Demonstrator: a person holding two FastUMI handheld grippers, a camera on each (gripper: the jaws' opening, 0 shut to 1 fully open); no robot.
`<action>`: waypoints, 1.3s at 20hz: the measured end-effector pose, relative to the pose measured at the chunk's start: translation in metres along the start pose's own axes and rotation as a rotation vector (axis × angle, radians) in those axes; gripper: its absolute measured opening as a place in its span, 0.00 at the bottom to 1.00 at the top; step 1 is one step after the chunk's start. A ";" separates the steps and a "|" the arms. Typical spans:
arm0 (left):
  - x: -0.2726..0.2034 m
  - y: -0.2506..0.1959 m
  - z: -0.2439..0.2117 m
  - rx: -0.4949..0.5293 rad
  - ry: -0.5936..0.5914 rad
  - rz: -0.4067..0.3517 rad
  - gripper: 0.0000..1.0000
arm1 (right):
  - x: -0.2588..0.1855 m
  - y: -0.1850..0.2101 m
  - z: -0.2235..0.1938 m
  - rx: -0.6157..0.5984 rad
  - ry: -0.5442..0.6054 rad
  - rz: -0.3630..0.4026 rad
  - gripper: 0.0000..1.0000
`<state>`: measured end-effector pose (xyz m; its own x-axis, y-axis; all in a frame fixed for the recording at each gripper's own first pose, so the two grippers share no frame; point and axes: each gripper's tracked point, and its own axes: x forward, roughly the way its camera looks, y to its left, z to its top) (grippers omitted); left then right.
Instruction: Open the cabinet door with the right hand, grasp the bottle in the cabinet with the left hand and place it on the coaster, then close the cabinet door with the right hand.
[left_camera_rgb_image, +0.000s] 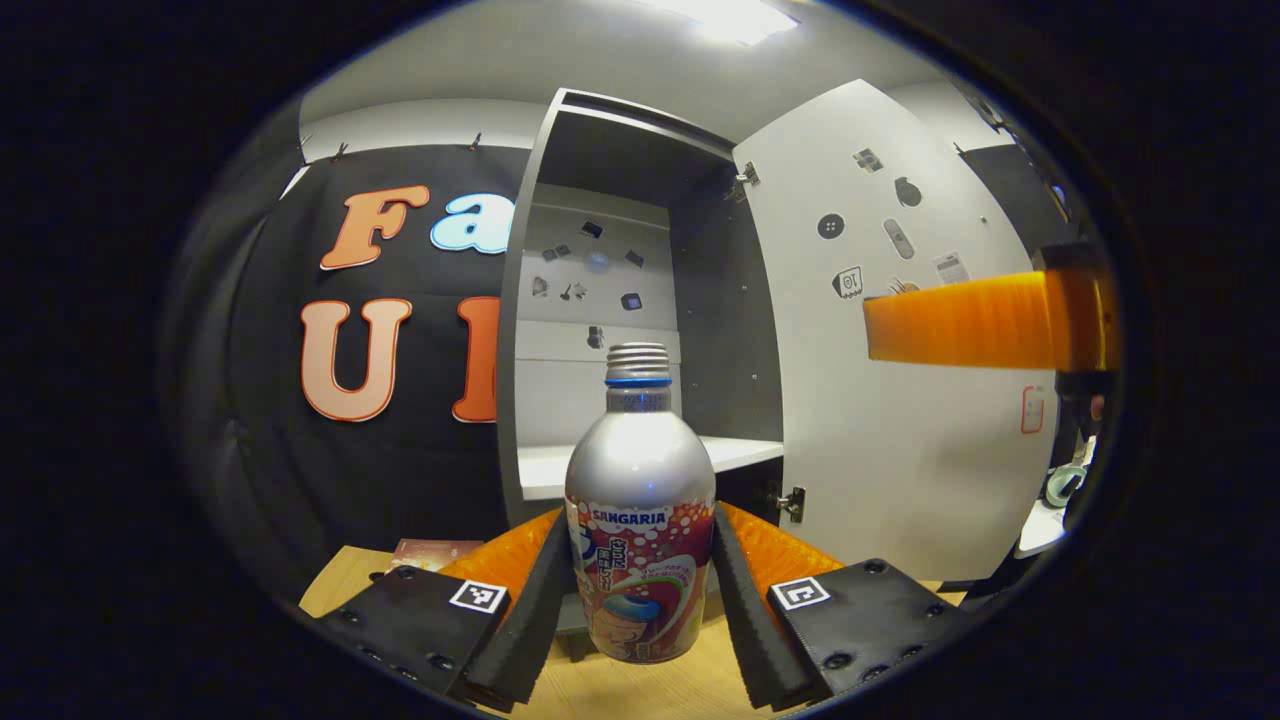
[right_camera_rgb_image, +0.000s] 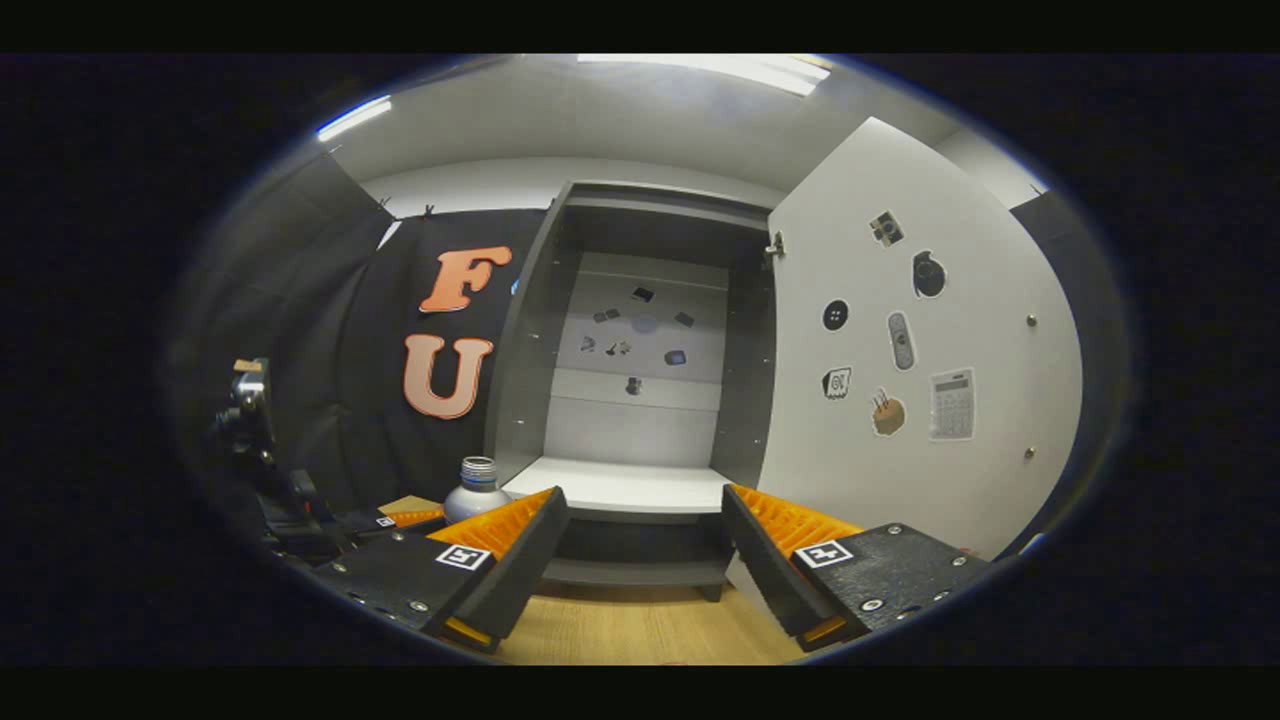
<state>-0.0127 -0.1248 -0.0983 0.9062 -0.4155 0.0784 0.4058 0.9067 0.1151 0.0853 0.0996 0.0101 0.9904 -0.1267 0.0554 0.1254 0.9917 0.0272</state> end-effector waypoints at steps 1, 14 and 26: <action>-0.010 0.001 -0.011 0.004 0.011 -0.007 0.81 | -0.006 0.004 -0.004 0.004 0.018 -0.014 0.95; -0.091 0.014 -0.145 -0.018 0.186 0.072 0.81 | -0.035 0.019 -0.034 -0.009 0.126 -0.010 0.95; -0.103 0.017 -0.206 -0.049 0.270 0.115 0.82 | -0.052 0.030 -0.054 -0.019 0.190 0.028 0.95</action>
<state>-0.0740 -0.0515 -0.3085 0.9426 -0.2818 -0.1793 0.2983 0.9517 0.0725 0.0408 0.1365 -0.0454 0.9865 -0.0947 -0.1338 0.0968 0.9953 0.0089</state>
